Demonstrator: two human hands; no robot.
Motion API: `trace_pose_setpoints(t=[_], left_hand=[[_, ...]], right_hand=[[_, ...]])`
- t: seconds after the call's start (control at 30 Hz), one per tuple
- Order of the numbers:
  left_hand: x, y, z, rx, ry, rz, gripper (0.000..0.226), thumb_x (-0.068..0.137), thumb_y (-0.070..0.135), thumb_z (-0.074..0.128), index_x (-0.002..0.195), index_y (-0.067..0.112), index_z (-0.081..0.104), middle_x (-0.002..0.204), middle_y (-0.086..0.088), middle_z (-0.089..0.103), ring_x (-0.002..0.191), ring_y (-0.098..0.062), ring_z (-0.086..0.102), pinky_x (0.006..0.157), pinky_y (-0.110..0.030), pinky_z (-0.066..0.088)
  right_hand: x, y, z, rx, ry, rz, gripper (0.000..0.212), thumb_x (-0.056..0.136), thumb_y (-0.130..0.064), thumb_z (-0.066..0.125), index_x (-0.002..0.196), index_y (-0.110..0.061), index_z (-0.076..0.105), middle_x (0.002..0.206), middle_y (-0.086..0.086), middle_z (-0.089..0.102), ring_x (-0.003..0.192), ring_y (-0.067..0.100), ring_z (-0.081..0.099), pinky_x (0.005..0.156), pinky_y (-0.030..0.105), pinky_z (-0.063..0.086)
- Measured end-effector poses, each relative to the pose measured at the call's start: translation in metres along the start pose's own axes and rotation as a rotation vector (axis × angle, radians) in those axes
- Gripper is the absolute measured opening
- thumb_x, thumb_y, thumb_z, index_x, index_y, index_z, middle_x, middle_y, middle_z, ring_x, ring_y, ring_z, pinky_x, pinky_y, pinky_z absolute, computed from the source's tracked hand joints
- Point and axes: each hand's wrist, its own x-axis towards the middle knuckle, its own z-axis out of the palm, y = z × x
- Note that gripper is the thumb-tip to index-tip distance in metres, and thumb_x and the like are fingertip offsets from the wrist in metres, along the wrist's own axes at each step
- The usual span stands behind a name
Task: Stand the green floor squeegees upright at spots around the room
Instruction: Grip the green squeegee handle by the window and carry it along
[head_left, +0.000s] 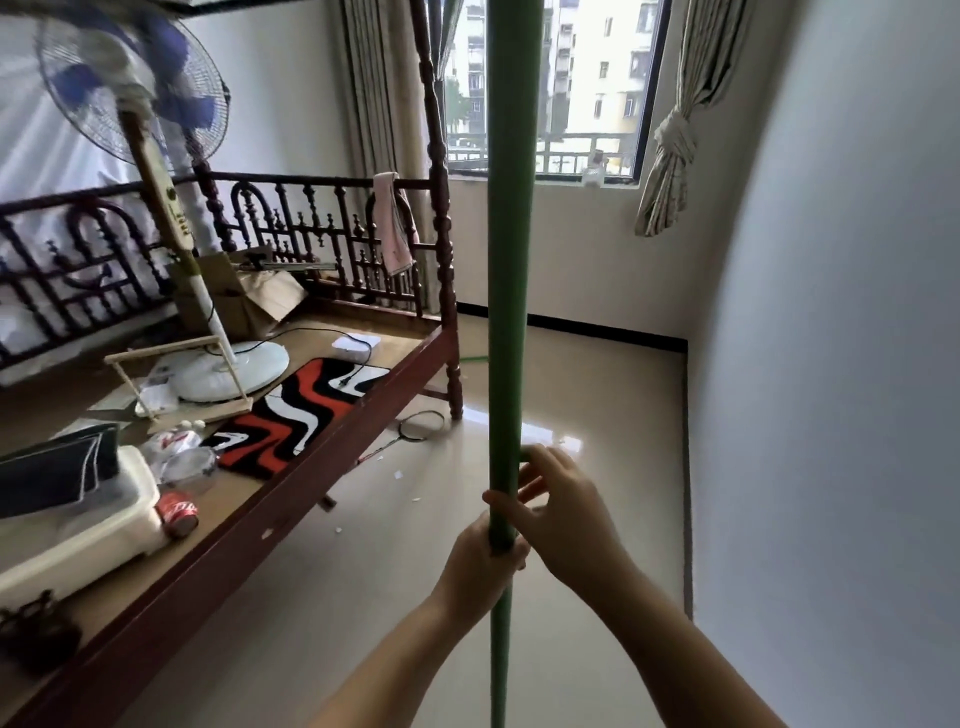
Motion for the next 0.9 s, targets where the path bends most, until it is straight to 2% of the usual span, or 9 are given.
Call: trace_pose_setpoints(t=[0.17, 0.27, 0.3, 0.43, 0.6, 0.67, 0.77, 0.83, 0.9], left_hand=[[-0.077, -0.001, -0.017, 0.025, 0.016, -0.056, 0.014, 0.089, 0.017, 0.053, 0.086, 0.008, 0.063, 0.076, -0.017, 0.07, 0.074, -0.028, 0.068, 0.068, -0.039, 0.06], [-0.119, 0.001, -0.034, 0.017, 0.041, -0.05, 0.018, 0.089, 0.013, 0.053, 0.075, 0.019, 0.062, 0.06, 0.007, 0.066, 0.062, -0.026, 0.063, 0.058, -0.025, 0.053], [-0.133, 0.001, -0.042, 0.018, 0.046, -0.051, 0.018, 0.089, 0.011, 0.054, 0.074, 0.018, 0.063, 0.059, 0.006, 0.066, 0.061, -0.027, 0.063, 0.057, -0.023, 0.051], [-0.182, -0.008, -0.077, 0.022, 0.063, -0.063, 0.019, 0.088, 0.019, 0.054, 0.08, 0.006, 0.064, 0.074, -0.024, 0.068, 0.071, -0.028, 0.068, 0.065, -0.031, 0.057], [-0.239, -0.037, -0.126, 0.093, 0.036, -0.125, 0.037, 0.081, 0.042, 0.052, 0.087, 0.007, 0.063, 0.08, -0.018, 0.068, 0.082, -0.025, 0.069, 0.08, -0.045, 0.058], [-0.255, -0.049, -0.139, 0.124, 0.02, -0.145, 0.033, 0.081, 0.046, 0.049, 0.088, 0.016, 0.062, 0.079, -0.003, 0.068, 0.083, -0.021, 0.067, 0.077, -0.04, 0.059], [-0.28, -0.033, -0.152, 0.113, 0.103, -0.204, 0.007, 0.08, 0.039, 0.051, 0.081, 0.037, 0.058, 0.073, 0.017, 0.067, 0.078, -0.005, 0.065, 0.065, -0.016, 0.055], [-0.291, -0.026, -0.156, 0.122, 0.21, -0.184, 0.028, 0.085, 0.017, 0.057, 0.075, 0.042, 0.049, 0.068, 0.018, 0.057, 0.069, 0.02, 0.057, 0.063, -0.003, 0.048], [-0.298, -0.022, -0.159, 0.104, 0.233, -0.21, 0.044, 0.084, -0.003, 0.057, 0.074, 0.038, 0.042, 0.076, 0.016, 0.05, 0.063, 0.028, 0.051, 0.06, 0.0, 0.046]], right_hand=[[-0.059, -0.048, 0.009, 0.008, -0.103, -0.005, 0.039, 0.074, -0.035, 0.069, 0.108, -0.02, 0.055, 0.1, -0.003, 0.06, 0.083, 0.012, 0.061, 0.076, 0.028, 0.056], [-0.086, -0.077, 0.022, 0.014, -0.139, -0.008, 0.037, 0.075, -0.037, 0.067, 0.105, -0.021, 0.053, 0.099, -0.005, 0.058, 0.083, 0.012, 0.06, 0.077, 0.028, 0.056], [-0.094, -0.086, 0.028, 0.024, -0.143, -0.009, 0.036, 0.076, -0.036, 0.067, 0.105, -0.021, 0.053, 0.098, -0.005, 0.058, 0.083, 0.012, 0.06, 0.077, 0.028, 0.055], [-0.127, -0.128, 0.056, 0.102, -0.163, -0.022, 0.033, 0.076, -0.032, 0.067, 0.104, -0.019, 0.054, 0.098, -0.004, 0.058, 0.083, 0.011, 0.06, 0.078, 0.028, 0.055], [-0.159, -0.176, 0.09, 0.18, -0.239, -0.034, 0.033, 0.079, -0.027, 0.065, 0.109, -0.019, 0.053, 0.102, -0.003, 0.055, 0.089, 0.013, 0.059, 0.082, 0.027, 0.054], [-0.169, -0.192, 0.103, 0.191, -0.261, -0.058, 0.033, 0.08, -0.027, 0.064, 0.109, -0.02, 0.052, 0.105, 0.001, 0.056, 0.09, 0.016, 0.058, 0.082, 0.031, 0.054], [-0.18, -0.208, 0.122, 0.195, -0.289, -0.091, 0.034, 0.079, -0.029, 0.064, 0.109, -0.022, 0.05, 0.105, 0.002, 0.056, 0.089, 0.017, 0.058, 0.081, 0.036, 0.055], [-0.184, -0.213, 0.129, 0.205, -0.303, -0.103, 0.036, 0.079, -0.031, 0.065, 0.111, -0.022, 0.049, 0.104, 0.002, 0.056, 0.088, 0.017, 0.058, 0.081, 0.038, 0.054], [-0.185, -0.214, 0.132, 0.214, -0.308, -0.116, 0.038, 0.079, -0.031, 0.064, 0.113, -0.022, 0.049, 0.106, 0.003, 0.056, 0.089, 0.017, 0.057, 0.081, 0.038, 0.054]])
